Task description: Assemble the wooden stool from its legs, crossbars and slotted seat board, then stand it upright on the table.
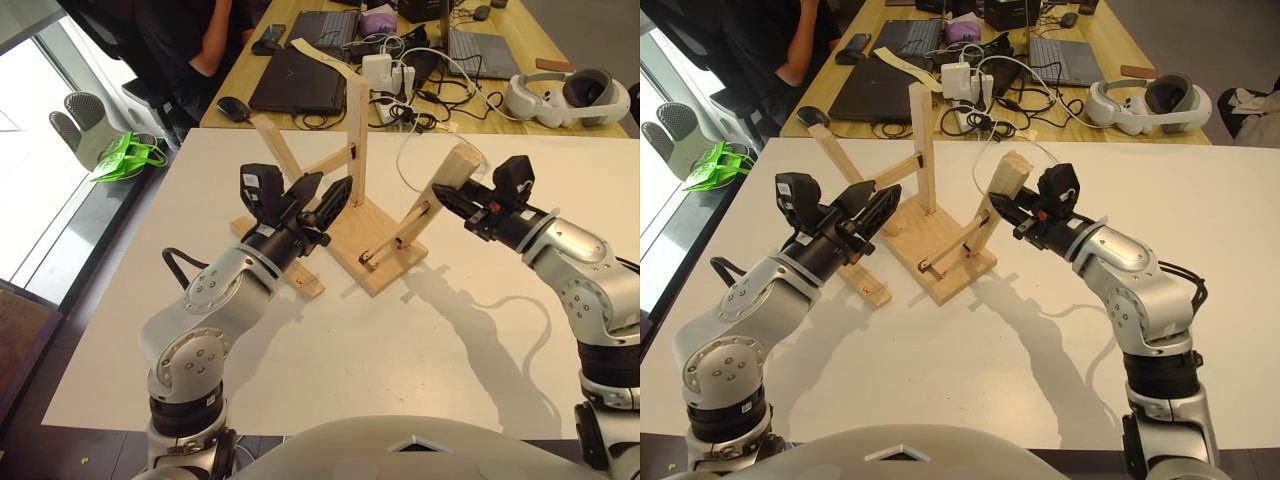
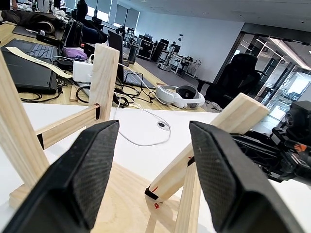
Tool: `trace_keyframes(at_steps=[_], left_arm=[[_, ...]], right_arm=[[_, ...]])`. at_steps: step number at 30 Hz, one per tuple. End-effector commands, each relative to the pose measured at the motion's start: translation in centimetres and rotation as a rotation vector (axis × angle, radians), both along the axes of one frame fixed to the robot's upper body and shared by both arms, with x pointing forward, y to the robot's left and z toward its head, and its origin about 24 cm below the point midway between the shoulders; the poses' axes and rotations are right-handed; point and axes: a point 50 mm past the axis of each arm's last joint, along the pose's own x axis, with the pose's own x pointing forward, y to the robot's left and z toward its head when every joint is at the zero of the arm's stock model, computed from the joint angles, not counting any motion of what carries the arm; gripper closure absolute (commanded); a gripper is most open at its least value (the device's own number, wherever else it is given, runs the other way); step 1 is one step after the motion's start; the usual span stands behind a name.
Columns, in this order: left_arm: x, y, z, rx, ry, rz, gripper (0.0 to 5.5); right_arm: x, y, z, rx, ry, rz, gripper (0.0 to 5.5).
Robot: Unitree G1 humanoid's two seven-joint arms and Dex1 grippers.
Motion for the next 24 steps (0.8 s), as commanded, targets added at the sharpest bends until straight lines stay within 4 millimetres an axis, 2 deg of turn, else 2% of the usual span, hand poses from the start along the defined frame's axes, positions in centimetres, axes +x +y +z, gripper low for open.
trace_keyframes(at_steps=[1, 3, 13, 16, 19, 24], left_arm=[[0.4, -0.1, 0.4, 0.012, -0.021, 0.009, 2.84], [0.4, 0.0, 0.5, 0.011, -0.026, 0.014, 2.84], [0.1, 0.3, 0.8, 0.006, -0.037, 0.046, 2.84], [0.1, 0.3, 0.8, 0.007, -0.037, 0.044, 2.84], [0.1, 0.3, 0.8, 0.011, -0.036, 0.043, 2.84], [0.2, 0.2, 0.9, 0.013, -0.037, 0.039, 2.84]], right_arm=[[-0.9, -0.4, -6.5, -0.185, 0.370, 0.001, 4.48], [-0.8, -0.5, -6.6, -0.176, 0.369, -0.038, 4.48], [-3.0, -1.7, -7.6, -0.188, 0.402, -0.176, 4.48], [-3.2, -2.1, -7.8, -0.200, 0.408, -0.221, 4.48], [-2.7, -3.0, -7.7, -0.219, 0.395, -0.345, 4.48], [-2.7, -1.6, -7.4, -0.107, 0.437, -0.427, 4.48]])
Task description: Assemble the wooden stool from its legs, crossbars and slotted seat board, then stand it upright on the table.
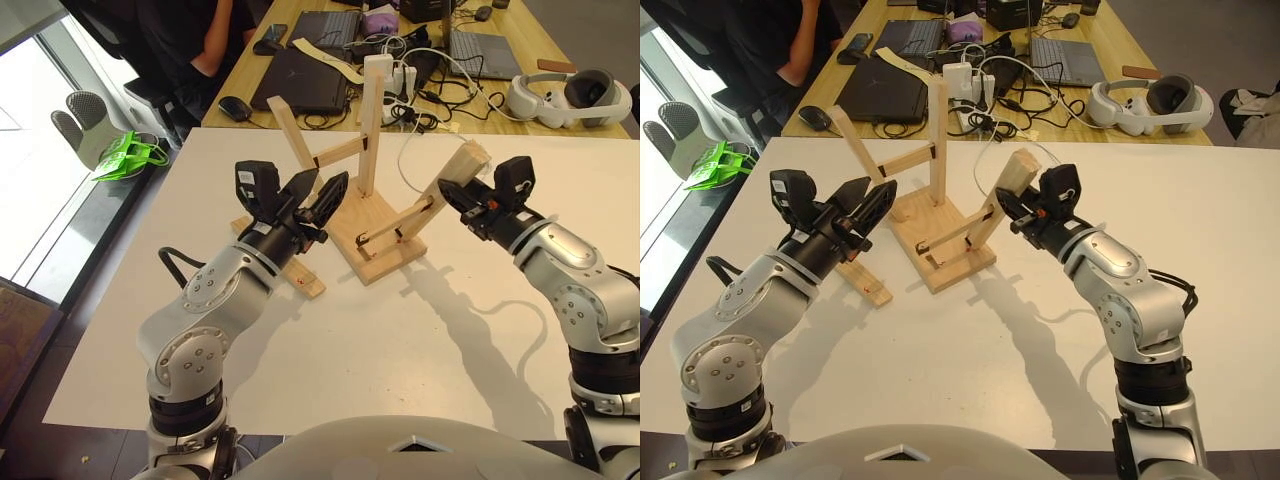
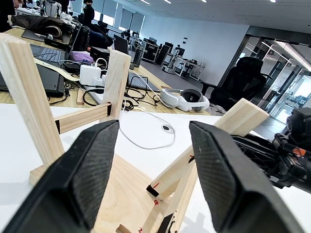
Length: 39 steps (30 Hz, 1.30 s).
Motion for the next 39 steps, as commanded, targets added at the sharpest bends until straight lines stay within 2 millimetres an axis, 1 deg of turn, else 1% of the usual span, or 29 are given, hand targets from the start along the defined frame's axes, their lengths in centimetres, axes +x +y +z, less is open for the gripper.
trace_keyframes(at_steps=[1, 5, 11, 14, 16, 21, 24, 30, 33, 35, 36, 38, 39], left_arm=[[0.1, 0.0, 0.6, 0.014, -0.029, 0.010, 2.84], [0.2, 0.1, 0.6, 0.019, -0.029, 0.007, 2.84], [0.3, 0.2, 0.6, 0.021, -0.028, 0.005, 2.84], [0.3, 0.2, 0.6, 0.023, -0.028, 0.001, 2.84], [0.3, 0.1, 0.6, 0.023, -0.027, 0.000, 2.84], [0.3, 0.1, 0.5, 0.022, -0.027, 0.000, 2.84], [0.3, 0.1, 0.5, 0.021, -0.027, 0.000, 2.84], [0.1, 0.3, 0.2, 0.026, -0.017, 0.008, 2.84], [0.2, 0.7, 0.1, 0.035, -0.012, 0.024, 2.84], [0.3, 0.9, 0.1, 0.037, -0.013, 0.029, 2.84], [0.3, 1.0, 0.1, 0.038, -0.013, 0.030, 2.84], [0.3, 1.0, 0.2, 0.036, -0.014, 0.031, 2.84], [0.2, 1.0, 0.2, 0.035, -0.015, 0.032, 2.84]], right_arm=[[-2.4, -1.4, -7.0, -0.090, 0.435, -0.204, 4.48], [-2.2, -0.8, -6.8, -0.069, 0.437, -0.232, 4.48], [-1.2, -0.5, -6.0, 0.008, 0.385, -0.299, 4.48], [-0.8, -0.2, -5.3, 0.004, 0.334, -0.278, 3.88], [-0.5, 0.1, -4.6, -0.021, 0.273, -0.245, 3.48], [0.3, 0.7, -2.1, -0.018, 0.095, -0.207, 3.48], [0.7, 0.9, -0.3, 0.029, -0.013, -0.209, 3.48], [1.6, 0.6, 2.9, 0.129, -0.162, -0.224, 3.48], [2.0, 0.5, 6.1, 0.207, -0.285, -0.204, 3.48], [2.3, 0.3, 8.8, 0.262, -0.389, -0.199, 3.48], [2.4, 0.2, 10.4, 0.297, -0.445, -0.196, 3.48], [2.7, -0.1, 14.4, 0.388, -0.560, -0.182, 3.48], [2.9, -0.2, 16.0, 0.414, -0.594, -0.176, 3.48]])
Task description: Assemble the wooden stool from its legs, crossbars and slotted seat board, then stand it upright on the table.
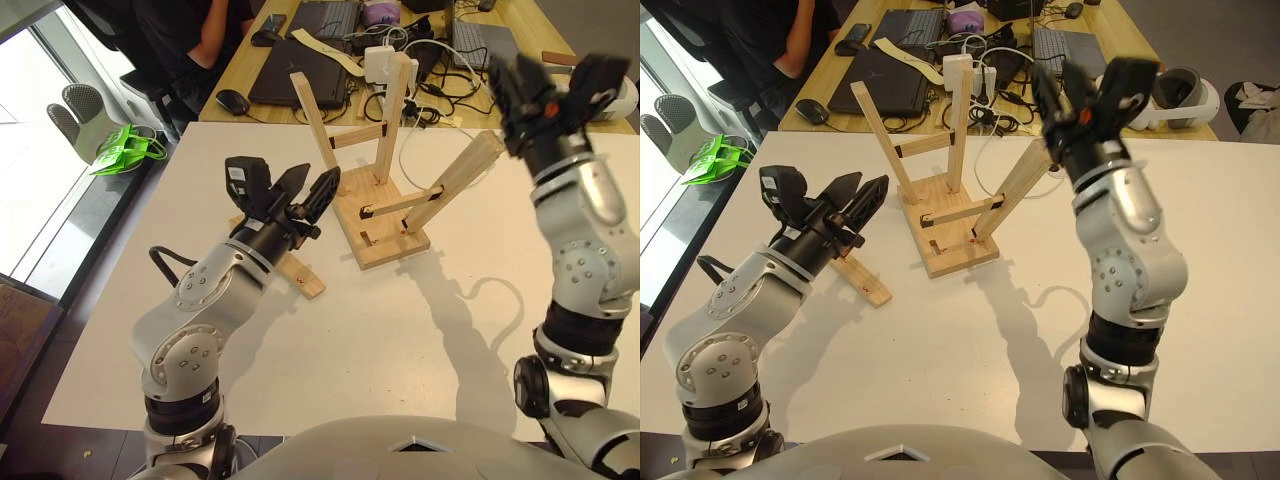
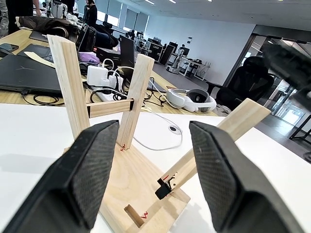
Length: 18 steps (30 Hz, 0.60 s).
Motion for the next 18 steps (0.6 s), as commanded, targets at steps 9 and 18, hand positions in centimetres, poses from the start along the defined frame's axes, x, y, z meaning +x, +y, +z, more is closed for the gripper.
trace_keyframes(at_steps=[9, 18], left_arm=[[0.3, -0.1, 0.0, 0.014, -0.001, 0.001, 2.84], [0.3, -0.4, -0.1, 0.012, 0.000, 0.004, 2.84]], right_arm=[[5.8, -0.9, -0.7, 0.042, 0.299, -0.014, 3.48], [1.5, 1.2, -14.4, -0.313, 0.814, 0.181, 3.48]])
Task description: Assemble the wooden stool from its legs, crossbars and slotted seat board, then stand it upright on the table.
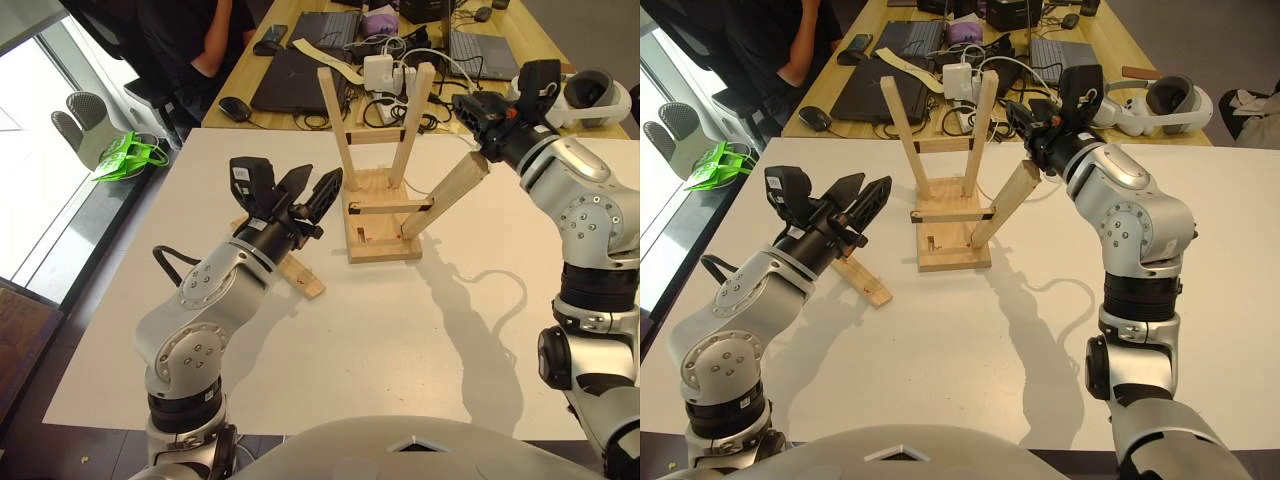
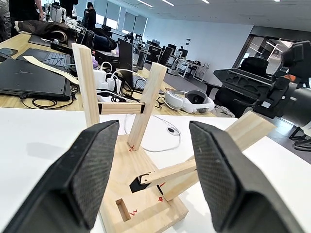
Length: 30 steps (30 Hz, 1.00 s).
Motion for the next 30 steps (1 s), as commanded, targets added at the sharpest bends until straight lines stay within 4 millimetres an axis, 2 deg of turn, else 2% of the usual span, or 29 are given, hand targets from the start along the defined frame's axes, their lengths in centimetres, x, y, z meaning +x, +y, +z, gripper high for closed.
trace_keyframes(at_steps=[1, 4, 7, 9, 11, 14, 17, 19, 21, 23, 25, 29, 30], left_arm=[[0.1, -0.1, 0.1, 0.007, -0.009, 0.014, 2.84], [0.1, -0.1, 0.2, 0.002, -0.014, 0.023, 2.84], [0.1, 0.2, -0.3, 0.017, 0.012, 0.052, 2.84], [0.5, 1.3, -1.3, 0.066, 0.079, 0.133, 2.84], [1.2, 3.7, -2.8, 0.090, 0.190, 0.291, 2.84], [1.5, 6.6, -4.0, 0.077, 0.306, 0.472, 2.84], [1.4, 8.0, -4.6, 0.089, 0.372, 0.558, 2.84], [1.2, 8.7, -5.2, 0.129, 0.422, 0.590, 2.84], [1.1, 9.3, -5.6, 0.150, 0.457, 0.616, 2.84], [1.3, 9.6, -5.5, 0.144, 0.454, 0.644, 2.84], [1.7, 9.8, -5.0, 0.152, 0.423, 0.670, 2.84], [2.2, 10.1, -3.4, 0.173, 0.300, 0.750, 2.84], [2.3, 10.2, -3.2, 0.184, 0.271, 0.766, 2.84]], right_arm=[[-1.5, 0.7, -8.9, -0.116, 0.372, 0.021, 3.48], [0.1, 0.8, -5.2, -0.049, 0.176, -0.017, 3.48], [1.0, 0.6, -1.5, 0.109, 0.010, -0.038, 3.48], [1.0, -0.2, -0.1, 0.230, -0.068, -0.073, 3.48], [0.6, -1.2, 1.3, 0.420, -0.127, -0.104, 3.48], [-0.7, -1.8, 3.1, 0.598, -0.207, -0.079, 3.48], [-2.3, -1.6, 4.9, 0.694, -0.278, 0.005, 3.48], [-4.0, -0.5, 6.8, 0.775, -0.318, 0.161, 3.48], [-6.8, 1.6, 8.3, 0.777, -0.336, 0.416, 3.48], [-9.1, 3.8, 8.0, 0.678, -0.292, 0.605, 3.48], [-10.4, 5.6, 6.3, 0.564, -0.187, 0.693, 3.48], [-11.5, 8.8, 0.4, 0.348, 0.039, 0.689, 3.48], [-11.5, 9.5, -0.7, 0.334, 0.077, 0.673, 3.27]])
